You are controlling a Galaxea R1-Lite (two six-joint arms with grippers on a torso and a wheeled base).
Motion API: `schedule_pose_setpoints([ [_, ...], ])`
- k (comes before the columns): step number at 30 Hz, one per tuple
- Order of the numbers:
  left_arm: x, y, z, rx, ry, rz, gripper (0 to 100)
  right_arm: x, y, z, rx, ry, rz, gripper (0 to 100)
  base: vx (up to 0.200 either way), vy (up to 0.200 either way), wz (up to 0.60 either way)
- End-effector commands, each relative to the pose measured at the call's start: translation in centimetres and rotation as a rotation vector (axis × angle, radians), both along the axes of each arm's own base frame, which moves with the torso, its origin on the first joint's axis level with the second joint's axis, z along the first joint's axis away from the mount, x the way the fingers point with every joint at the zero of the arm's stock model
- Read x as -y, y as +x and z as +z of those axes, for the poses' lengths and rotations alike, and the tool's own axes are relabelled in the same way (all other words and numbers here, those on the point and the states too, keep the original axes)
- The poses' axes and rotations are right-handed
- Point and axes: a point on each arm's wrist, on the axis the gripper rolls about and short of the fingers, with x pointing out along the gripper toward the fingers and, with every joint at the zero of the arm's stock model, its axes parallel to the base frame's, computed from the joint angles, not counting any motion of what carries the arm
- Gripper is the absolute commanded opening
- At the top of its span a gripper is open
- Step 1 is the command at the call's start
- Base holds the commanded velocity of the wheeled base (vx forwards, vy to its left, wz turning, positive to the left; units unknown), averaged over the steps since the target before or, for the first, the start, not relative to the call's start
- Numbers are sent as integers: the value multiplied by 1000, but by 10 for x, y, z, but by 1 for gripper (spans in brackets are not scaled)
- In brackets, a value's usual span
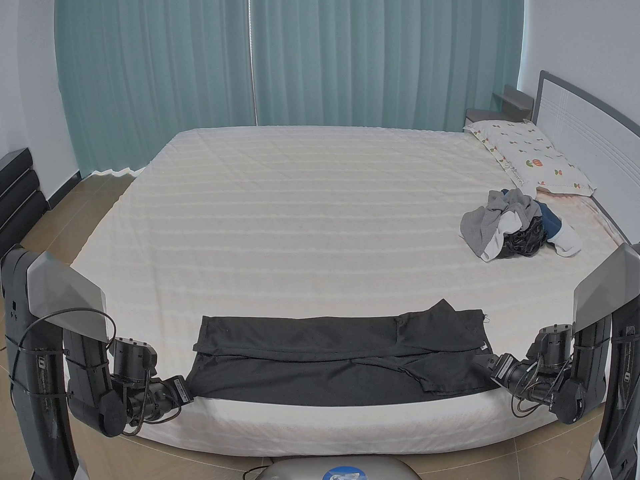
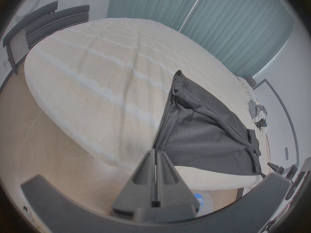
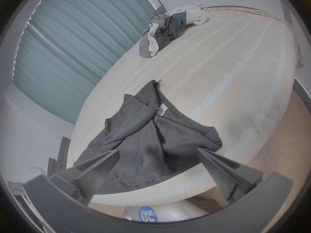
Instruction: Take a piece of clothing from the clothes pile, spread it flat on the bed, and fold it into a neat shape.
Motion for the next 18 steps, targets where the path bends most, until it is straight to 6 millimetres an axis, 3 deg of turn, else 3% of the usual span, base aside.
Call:
schedule_pose_setpoints([
  [1,0,0,-4,-13,2,2,0,0,0,1,8,1,1,100,0,0,0],
  [6,-1,-1,-6,-20,15,-12,0,0,0,0,6,0,1,100,0,0,0],
  [7,0,-2,-6,-21,16,-14,100,-1,1,0,8,1,2,100,0,0,0],
  [14,-5,1,0,11,11,8,100,-1,1,1,9,2,1,100,0,0,0],
  [18,-11,14,18,101,-56,71,100,-1,1,-1,3,1,5,100,0,0,0],
])
